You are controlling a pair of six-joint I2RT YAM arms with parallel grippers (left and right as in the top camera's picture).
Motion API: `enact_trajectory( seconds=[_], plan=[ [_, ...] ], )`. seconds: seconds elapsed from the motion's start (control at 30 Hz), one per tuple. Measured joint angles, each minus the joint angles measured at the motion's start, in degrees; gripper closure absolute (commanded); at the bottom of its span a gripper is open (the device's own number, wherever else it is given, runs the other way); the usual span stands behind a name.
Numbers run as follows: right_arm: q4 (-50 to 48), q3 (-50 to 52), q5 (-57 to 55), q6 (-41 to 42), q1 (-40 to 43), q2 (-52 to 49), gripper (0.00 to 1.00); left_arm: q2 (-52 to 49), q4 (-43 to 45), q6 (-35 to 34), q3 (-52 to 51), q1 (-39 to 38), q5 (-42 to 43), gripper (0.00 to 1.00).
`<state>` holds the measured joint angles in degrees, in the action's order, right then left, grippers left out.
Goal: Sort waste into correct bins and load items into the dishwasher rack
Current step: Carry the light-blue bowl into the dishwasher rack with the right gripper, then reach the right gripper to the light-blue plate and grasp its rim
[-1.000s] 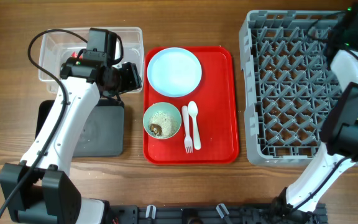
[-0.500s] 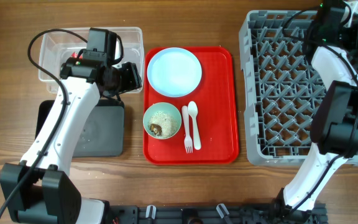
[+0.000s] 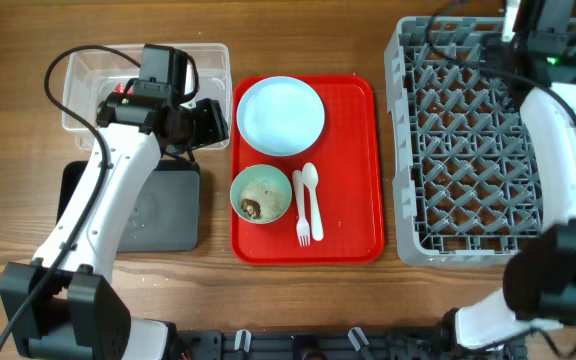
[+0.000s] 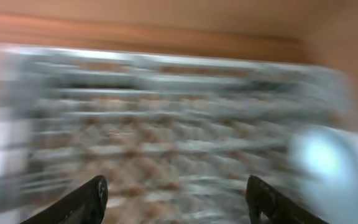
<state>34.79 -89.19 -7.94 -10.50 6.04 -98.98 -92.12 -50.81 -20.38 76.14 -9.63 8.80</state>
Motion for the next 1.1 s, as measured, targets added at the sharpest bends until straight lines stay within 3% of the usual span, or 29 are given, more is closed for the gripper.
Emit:
enact_trajectory(
  seconds=[0.17,0.33,0.6,1.1],
  plan=[
    [5.66,0.00,17.11,4.79,-6.08,3.10,0.27,0.00,-3.28,-0.02,0.00,0.00,-0.02,0.37],
    [9.62,0.00,22.95,7.80,-14.84,2.49,0.27,0.00,-7.58,-0.02,0.00,0.00,-0.50,0.35],
    [9.35,0.00,19.41,19.30,-25.99,-6.54,0.32,0.00,-9.40,0.00,0.00,0.00,-1.51,0.34],
    [4.61,0.00,14.86,34.67,-28.63,-23.10,0.50,0.00,-9.22,-0.02,0.00,0.00,-1.53,0.34]
  ],
)
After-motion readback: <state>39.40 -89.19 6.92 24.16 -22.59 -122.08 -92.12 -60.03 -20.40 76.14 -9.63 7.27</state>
